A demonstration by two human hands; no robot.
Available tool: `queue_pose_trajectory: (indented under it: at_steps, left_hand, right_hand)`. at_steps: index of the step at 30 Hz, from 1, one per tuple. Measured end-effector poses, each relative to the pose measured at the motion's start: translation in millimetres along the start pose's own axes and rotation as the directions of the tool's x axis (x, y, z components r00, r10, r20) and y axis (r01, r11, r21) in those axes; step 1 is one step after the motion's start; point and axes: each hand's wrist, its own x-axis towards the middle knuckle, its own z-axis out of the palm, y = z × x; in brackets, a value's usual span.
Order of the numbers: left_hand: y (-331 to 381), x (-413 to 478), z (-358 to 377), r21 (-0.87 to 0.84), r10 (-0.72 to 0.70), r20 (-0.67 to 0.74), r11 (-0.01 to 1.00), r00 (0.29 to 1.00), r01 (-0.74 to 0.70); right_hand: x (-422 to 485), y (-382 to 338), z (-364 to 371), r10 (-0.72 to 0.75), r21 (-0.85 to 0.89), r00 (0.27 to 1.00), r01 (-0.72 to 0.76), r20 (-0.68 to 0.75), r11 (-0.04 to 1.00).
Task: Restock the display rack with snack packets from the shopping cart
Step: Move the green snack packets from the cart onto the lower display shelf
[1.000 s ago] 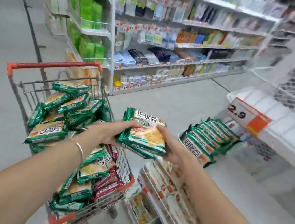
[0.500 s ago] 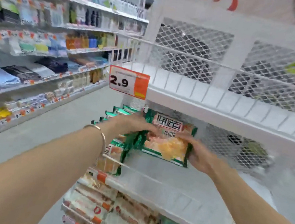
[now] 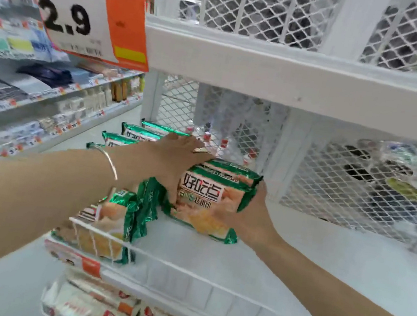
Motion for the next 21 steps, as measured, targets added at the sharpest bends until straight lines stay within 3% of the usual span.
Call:
queue_pose_trajectory:
  at_steps: [5,9,16,21]
  left_hand:
    - [0.4,8.0,-12.2,0.190,-0.034,-0.040,0.981,0.999,0.041]
    - [-2.3,20.5,-13.6,0.047,-0.071,-0.043,0.996,0.997,0.073]
    - [-25.6,14.3,-20.1,-0.345,-0.027,0.015,0.938,1.000,0.030]
    - [-28.5,12.7,-2.3,-0.268,-0.061,-0.063,0.963,0.996,0.041]
  right_hand:
    - [22.7,5.7,18.0,-0.090,-0.063,0.983,0.080,-0.159,0.995]
    - [38.7,7.4,19.2,-0.105,-0.038,0.987,0.101,-0.121,0.994]
    - [24.4,11.0,20.3,0.044,0.065,0.998,-0.040,-0.049,0.997]
    - [27.0,-0.6,27.7,0.087,0.153,0.995,-0.094,0.048,0.984]
